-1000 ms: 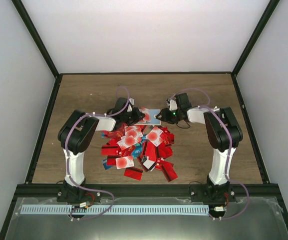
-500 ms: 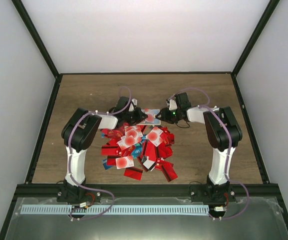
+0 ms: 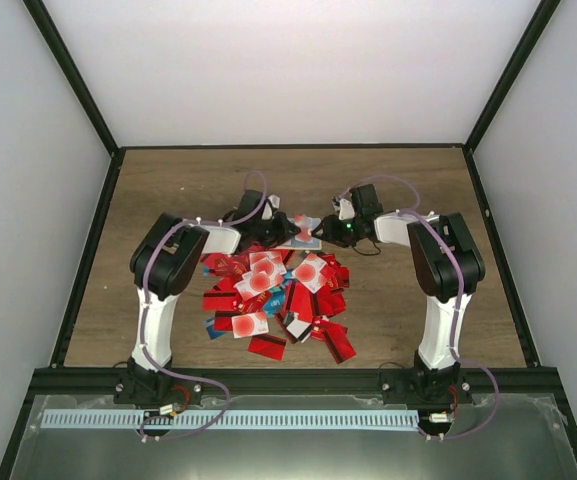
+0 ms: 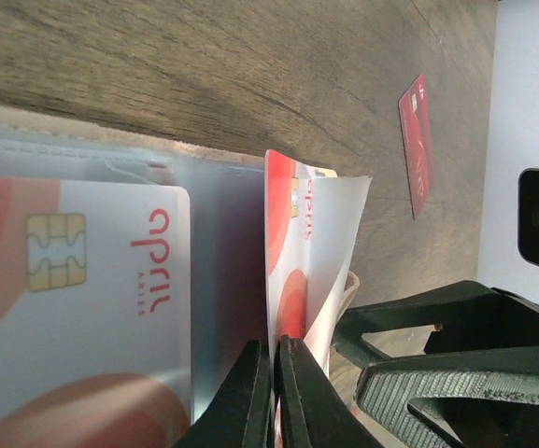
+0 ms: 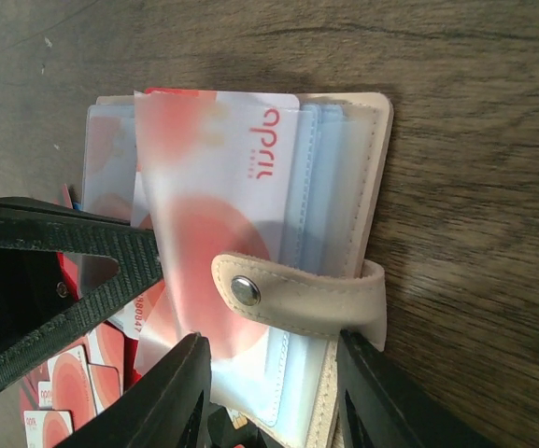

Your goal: Put the credit cards into the card holder

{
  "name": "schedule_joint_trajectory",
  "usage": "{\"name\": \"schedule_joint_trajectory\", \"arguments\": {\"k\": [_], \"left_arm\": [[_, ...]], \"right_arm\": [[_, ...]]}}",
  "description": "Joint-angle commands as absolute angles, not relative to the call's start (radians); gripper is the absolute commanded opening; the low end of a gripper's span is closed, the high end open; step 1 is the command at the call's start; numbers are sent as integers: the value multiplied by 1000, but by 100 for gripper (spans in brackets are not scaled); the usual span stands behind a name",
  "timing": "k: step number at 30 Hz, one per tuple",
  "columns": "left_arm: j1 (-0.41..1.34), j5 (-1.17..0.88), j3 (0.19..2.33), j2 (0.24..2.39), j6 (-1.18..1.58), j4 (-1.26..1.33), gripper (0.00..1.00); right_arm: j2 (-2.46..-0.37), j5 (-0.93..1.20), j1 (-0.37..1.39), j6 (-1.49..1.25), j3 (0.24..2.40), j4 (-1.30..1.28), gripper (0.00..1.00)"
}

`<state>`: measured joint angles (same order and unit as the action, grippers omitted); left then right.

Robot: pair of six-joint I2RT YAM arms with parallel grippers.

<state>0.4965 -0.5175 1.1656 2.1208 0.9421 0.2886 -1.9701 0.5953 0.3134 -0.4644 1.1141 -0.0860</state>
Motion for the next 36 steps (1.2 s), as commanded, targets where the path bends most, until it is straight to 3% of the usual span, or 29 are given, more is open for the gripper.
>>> {"name": "schedule_joint_trajectory", "arguments": {"k": [1,8,16,30,36], "left_arm": [[518,-517,1190,2165,926,214,6],[519,-458,1213,2150,868,107,11],[520,-439,1231,2137,820,55,30],[522,-341,1270,2088,726,-96,51],[522,-359,1297,2110,710,-106,56]], "right_arm": [[-1984,619,312,-456,1149,-100,39],[-1961,611,312,-449,1149,-114,39],[-1937,610,313,-445,1156,-127,39],[-1895,572,308,-451,1203,-161,40],[-1913,562,302,-459,1219,-163,40]]}}
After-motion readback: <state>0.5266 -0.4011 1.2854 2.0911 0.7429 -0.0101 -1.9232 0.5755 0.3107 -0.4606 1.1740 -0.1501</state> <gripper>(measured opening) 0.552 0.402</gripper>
